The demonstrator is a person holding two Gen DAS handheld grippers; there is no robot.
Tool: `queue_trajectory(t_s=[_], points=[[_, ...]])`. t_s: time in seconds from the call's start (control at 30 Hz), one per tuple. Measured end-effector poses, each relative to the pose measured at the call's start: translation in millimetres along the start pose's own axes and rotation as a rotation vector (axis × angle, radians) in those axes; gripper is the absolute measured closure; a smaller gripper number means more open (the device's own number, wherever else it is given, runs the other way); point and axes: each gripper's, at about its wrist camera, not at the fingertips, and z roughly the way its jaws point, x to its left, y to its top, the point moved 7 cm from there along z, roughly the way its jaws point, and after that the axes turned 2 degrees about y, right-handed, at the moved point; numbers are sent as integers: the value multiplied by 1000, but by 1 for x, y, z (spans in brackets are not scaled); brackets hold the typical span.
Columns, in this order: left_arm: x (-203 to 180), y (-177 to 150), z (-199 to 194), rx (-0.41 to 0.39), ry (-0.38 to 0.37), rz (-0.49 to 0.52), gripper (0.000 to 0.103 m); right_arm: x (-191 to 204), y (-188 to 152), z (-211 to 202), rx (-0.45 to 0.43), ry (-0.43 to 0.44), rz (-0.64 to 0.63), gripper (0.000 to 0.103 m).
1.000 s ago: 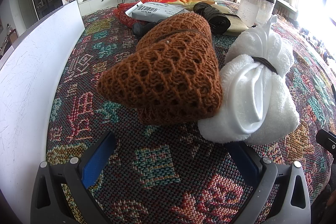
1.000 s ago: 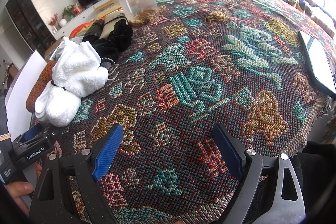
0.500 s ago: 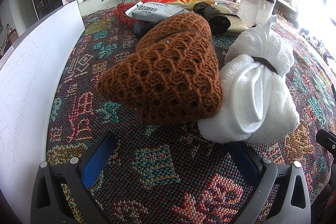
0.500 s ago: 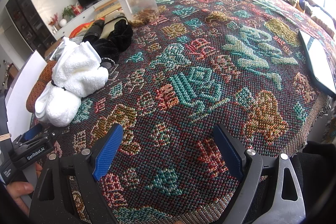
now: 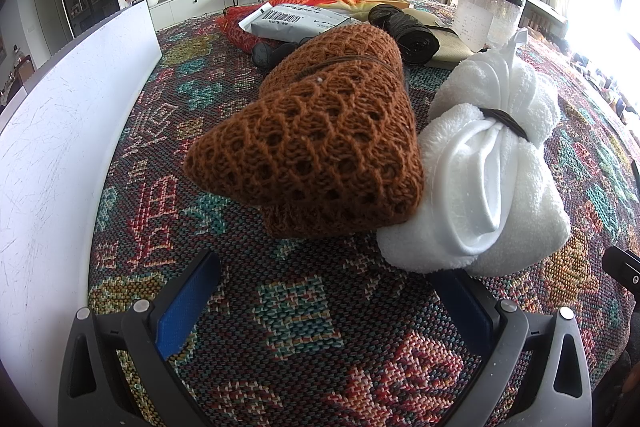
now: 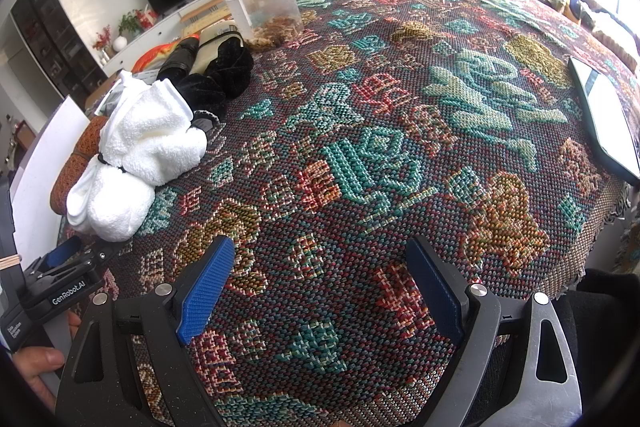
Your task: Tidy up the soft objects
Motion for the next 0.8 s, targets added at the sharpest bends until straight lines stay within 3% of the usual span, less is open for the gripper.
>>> queue_trajectory(t_s=[0.53,0.67,0.8], points=[[-1,-6,-6,22,10,-3,0,0,0,0,0,3,2,13],[-1,-16,-22,65,-43,-6,0,0,0,0,-1,5,5,13],[3,-10,-60,-9,-113,-15,0,0,0,0,0,5,5,13]])
